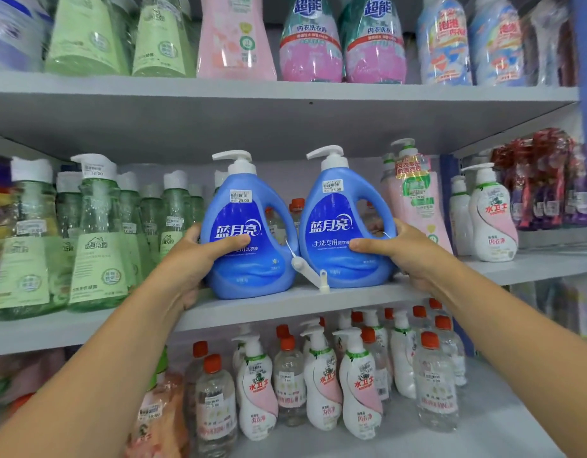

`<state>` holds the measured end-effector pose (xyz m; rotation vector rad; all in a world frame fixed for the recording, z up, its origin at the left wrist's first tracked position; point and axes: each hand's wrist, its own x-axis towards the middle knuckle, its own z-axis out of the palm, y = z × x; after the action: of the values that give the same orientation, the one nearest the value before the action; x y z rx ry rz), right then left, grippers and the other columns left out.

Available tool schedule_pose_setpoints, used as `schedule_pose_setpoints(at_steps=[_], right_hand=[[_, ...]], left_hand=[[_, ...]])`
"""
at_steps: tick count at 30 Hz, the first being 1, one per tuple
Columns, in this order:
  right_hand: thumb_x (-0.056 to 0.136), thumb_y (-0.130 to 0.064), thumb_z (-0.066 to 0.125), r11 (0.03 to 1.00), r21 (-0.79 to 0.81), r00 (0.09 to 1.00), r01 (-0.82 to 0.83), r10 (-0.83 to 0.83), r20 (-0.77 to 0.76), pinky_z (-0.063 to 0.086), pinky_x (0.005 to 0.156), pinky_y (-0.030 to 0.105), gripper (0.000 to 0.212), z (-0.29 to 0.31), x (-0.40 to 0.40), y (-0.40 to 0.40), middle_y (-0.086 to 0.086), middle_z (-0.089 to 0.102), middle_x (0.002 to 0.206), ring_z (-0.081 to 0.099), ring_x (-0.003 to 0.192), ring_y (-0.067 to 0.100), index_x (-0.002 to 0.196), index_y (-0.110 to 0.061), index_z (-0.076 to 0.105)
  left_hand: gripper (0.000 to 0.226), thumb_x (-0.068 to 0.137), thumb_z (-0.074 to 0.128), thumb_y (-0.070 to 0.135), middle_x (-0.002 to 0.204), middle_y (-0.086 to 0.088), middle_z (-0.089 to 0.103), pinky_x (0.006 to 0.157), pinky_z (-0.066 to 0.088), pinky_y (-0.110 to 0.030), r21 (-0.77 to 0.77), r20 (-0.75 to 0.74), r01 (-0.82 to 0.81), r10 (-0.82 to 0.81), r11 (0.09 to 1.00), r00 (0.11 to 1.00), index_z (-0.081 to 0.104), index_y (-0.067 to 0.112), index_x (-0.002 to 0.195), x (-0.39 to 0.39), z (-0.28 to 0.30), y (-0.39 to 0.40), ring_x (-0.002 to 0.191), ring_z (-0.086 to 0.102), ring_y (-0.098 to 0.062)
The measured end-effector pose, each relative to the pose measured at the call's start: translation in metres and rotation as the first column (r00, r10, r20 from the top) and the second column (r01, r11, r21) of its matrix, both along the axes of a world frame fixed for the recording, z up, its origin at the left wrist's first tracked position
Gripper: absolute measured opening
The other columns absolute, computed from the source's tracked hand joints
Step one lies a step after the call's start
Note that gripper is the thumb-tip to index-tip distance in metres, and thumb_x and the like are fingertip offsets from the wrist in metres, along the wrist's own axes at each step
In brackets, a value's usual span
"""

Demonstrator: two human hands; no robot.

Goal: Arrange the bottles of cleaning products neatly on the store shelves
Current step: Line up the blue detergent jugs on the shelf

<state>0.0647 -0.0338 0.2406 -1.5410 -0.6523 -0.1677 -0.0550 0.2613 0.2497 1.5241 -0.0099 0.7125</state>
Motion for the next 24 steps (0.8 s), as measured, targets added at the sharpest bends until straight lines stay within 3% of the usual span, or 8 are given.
schedule_pose_setpoints(at_steps=[4, 7, 9, 12, 16, 20, 24], right_hand=[[0.059, -0.029, 0.097, 0.976, 0.103, 0.978, 0.19, -0.197, 0.063, 0.063, 0.078, 0.04, 0.055, -0.001, -0.033, -0.007, 0.0, 0.078, 0.099, 0.077, 0.086, 0.018, 0.104, -0.018, 0.066], [0.062, -0.026, 0.095, 0.964, 0.202, 0.973, 0.174, -0.2, 0.118, 0.059, 0.058, 0.027, 0.045, 0.008, -0.058, -0.021, -0.004, 0.076, 0.085, 0.077, 0.077, 0.014, 0.084, -0.021, 0.056], [0.059, -0.031, 0.093, 0.965, 0.226, 0.973, 0.132, -0.17, 0.158, 0.058, 0.058, 0.027, 0.047, 0.019, -0.078, -0.031, -0.003, 0.075, 0.082, 0.076, 0.077, 0.015, 0.08, -0.022, 0.053], [0.058, -0.033, 0.093, 0.985, 0.162, 0.973, 0.063, -0.097, 0.208, 0.062, 0.072, 0.036, 0.053, 0.027, -0.113, -0.039, 0.006, 0.077, 0.095, 0.077, 0.085, 0.019, 0.089, -0.018, 0.053], [0.056, -0.033, 0.092, 0.991, 0.133, 0.98, -0.032, 0.005, 0.2, 0.061, 0.063, 0.028, 0.053, 0.012, -0.154, -0.041, 0.004, 0.076, 0.095, 0.078, 0.081, 0.017, 0.089, -0.015, 0.054], [0.058, -0.028, 0.091, 0.972, 0.142, 0.977, -0.189, 0.171, 0.127, 0.064, 0.068, 0.035, 0.065, -0.028, -0.18, -0.023, 0.004, 0.078, 0.103, 0.078, 0.085, 0.021, 0.115, -0.013, 0.065], [0.061, -0.022, 0.09, 0.922, 0.133, 0.932, -0.363, 0.36, 0.047, 0.057, 0.057, 0.022, 0.064, -0.071, -0.221, 0.026, 0.004, 0.077, 0.104, 0.077, 0.078, 0.014, 0.118, -0.012, 0.063]], left_hand=[[0.063, 0.058, 0.091, 0.026, 0.102, 0.001, 0.079, 0.06, 0.058, -0.03, 0.0, 0.096, 0.027, -0.026, 1.0, 0.995, 0.063, 0.023, 0.114, -0.025, 0.006, -0.01, 0.086, 0.078, -0.02], [0.069, 0.056, 0.09, 0.029, 0.103, 0.003, 0.079, 0.065, 0.059, -0.032, 0.033, 0.163, 0.052, -0.057, 0.998, 0.985, 0.062, 0.023, 0.118, -0.055, 0.016, -0.019, 0.089, 0.077, -0.02], [0.068, 0.06, 0.089, 0.028, 0.104, 0.003, 0.079, 0.066, 0.059, -0.033, 0.047, 0.185, 0.057, -0.065, 0.997, 0.981, 0.061, 0.023, 0.121, -0.075, 0.021, -0.028, 0.09, 0.077, -0.02], [0.062, 0.069, 0.09, 0.024, 0.107, 0.002, 0.078, 0.074, 0.061, -0.038, 0.047, 0.196, 0.032, -0.041, 0.998, 0.98, 0.06, 0.021, 0.124, -0.106, 0.015, -0.042, 0.094, 0.077, -0.021], [0.063, 0.064, 0.09, 0.026, 0.105, 0.004, 0.079, 0.076, 0.061, -0.041, -0.033, 0.183, -0.066, 0.071, 0.997, 0.981, 0.062, 0.024, 0.12, -0.162, -0.008, -0.053, 0.092, 0.077, -0.021], [0.07, 0.054, 0.092, 0.029, 0.107, 0.0, 0.078, 0.078, 0.06, -0.043, -0.079, 0.126, -0.187, 0.195, 0.979, 0.973, 0.062, 0.025, 0.118, -0.234, -0.045, -0.053, 0.093, 0.077, -0.025], [0.073, 0.055, 0.093, 0.019, 0.108, -0.002, 0.078, 0.076, 0.062, -0.039, -0.123, 0.072, -0.334, 0.344, 0.935, 0.936, 0.06, 0.02, 0.12, -0.309, -0.083, -0.04, 0.094, 0.077, -0.025]])
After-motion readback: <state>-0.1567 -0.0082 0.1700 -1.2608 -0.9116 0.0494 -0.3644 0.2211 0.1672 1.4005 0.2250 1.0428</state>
